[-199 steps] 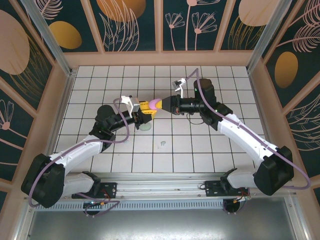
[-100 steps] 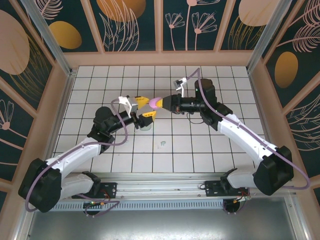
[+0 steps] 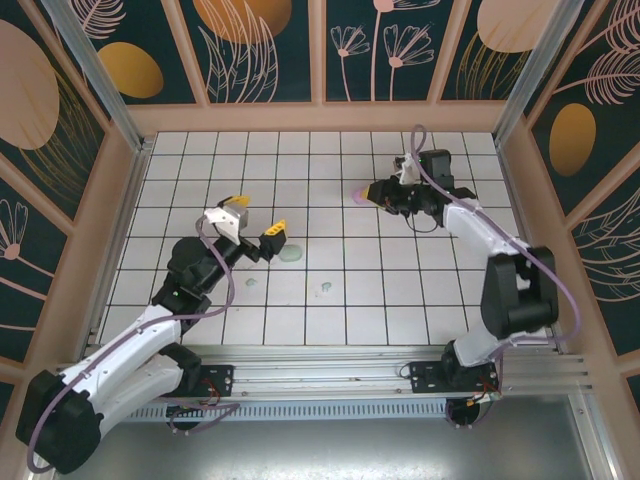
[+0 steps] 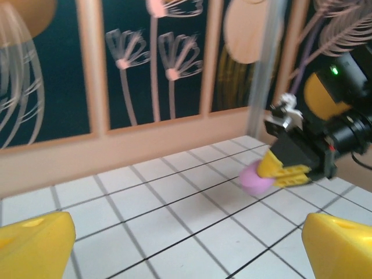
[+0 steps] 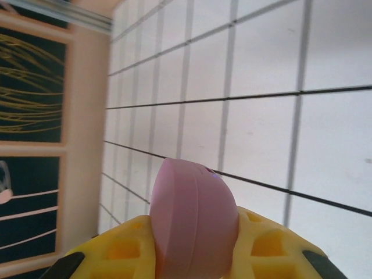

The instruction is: Insert the wireless bluetooth earbuds into the charging case

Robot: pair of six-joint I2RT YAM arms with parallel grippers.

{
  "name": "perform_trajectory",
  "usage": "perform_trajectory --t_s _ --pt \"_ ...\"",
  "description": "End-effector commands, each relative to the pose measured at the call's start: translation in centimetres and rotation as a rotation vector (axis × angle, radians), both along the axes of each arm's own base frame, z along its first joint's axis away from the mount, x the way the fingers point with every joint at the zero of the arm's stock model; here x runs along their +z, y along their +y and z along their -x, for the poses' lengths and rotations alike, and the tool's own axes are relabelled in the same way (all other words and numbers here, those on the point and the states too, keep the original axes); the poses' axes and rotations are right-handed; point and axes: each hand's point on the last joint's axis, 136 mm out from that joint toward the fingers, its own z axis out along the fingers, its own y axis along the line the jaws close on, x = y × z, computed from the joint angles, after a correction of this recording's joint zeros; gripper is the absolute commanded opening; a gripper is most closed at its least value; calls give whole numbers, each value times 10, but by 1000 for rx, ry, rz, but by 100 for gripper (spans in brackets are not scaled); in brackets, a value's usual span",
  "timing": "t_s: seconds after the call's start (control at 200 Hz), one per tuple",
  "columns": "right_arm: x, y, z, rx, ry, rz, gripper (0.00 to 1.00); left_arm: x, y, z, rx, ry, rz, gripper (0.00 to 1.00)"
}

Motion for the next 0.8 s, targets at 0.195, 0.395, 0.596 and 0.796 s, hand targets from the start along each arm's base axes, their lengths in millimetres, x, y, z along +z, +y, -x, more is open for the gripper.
perform_trajectory --t_s 0.195,0.395,0.596,0.796 --pt "-70 9 -66 55 20 3 0 -42 39 -18 253 199 -11 99" --pt "-93 10 -95 63 25 40 2 -63 26 -18 197 273 -42 99" --pt "-119 6 -110 59 64 97 12 -81 13 -23 149 357 -108 99" --pt "-132 -7 -110 32 108 192 34 -83 8 -19 111 355 -95 98"
